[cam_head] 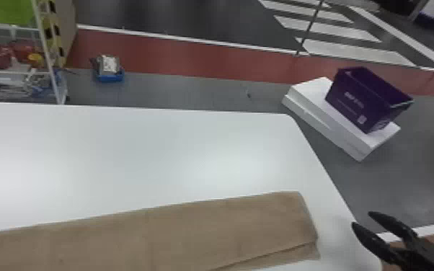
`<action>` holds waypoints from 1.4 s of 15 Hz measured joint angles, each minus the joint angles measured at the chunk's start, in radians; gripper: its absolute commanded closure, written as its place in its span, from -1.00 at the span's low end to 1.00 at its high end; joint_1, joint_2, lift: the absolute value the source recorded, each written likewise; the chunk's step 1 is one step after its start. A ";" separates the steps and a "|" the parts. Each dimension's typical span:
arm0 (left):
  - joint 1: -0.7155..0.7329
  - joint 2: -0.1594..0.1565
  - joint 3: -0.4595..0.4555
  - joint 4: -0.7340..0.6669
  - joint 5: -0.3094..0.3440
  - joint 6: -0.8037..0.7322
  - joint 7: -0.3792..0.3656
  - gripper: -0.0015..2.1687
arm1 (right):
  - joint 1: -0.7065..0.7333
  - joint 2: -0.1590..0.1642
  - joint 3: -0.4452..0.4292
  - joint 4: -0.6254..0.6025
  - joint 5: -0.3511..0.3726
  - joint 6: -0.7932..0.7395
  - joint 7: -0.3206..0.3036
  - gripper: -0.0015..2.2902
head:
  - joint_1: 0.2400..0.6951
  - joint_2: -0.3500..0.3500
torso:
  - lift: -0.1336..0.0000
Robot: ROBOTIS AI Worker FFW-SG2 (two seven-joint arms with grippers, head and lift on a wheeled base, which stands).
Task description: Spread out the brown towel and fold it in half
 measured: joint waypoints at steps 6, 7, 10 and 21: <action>-0.057 0.000 -0.022 0.022 -0.056 0.003 0.015 0.80 | -0.022 0.000 0.006 0.009 0.016 0.000 -0.003 -0.93 | 1.00 -0.78 | -0.84; -0.070 0.000 -0.026 0.031 -0.066 0.004 0.016 0.80 | -0.025 0.000 0.007 0.010 0.018 0.000 -0.004 -0.93 | 1.00 -0.77 | -0.84; -0.095 0.000 -0.049 0.061 -0.101 0.002 0.029 0.80 | -0.030 -0.002 0.006 0.016 0.019 0.000 -0.004 -0.93 | 1.00 -0.77 | -0.84; -0.202 0.000 -0.092 0.137 -0.170 0.003 0.042 0.80 | -0.030 -0.007 -0.011 0.007 0.018 0.020 -0.002 -0.93 | 1.00 -0.77 | -0.84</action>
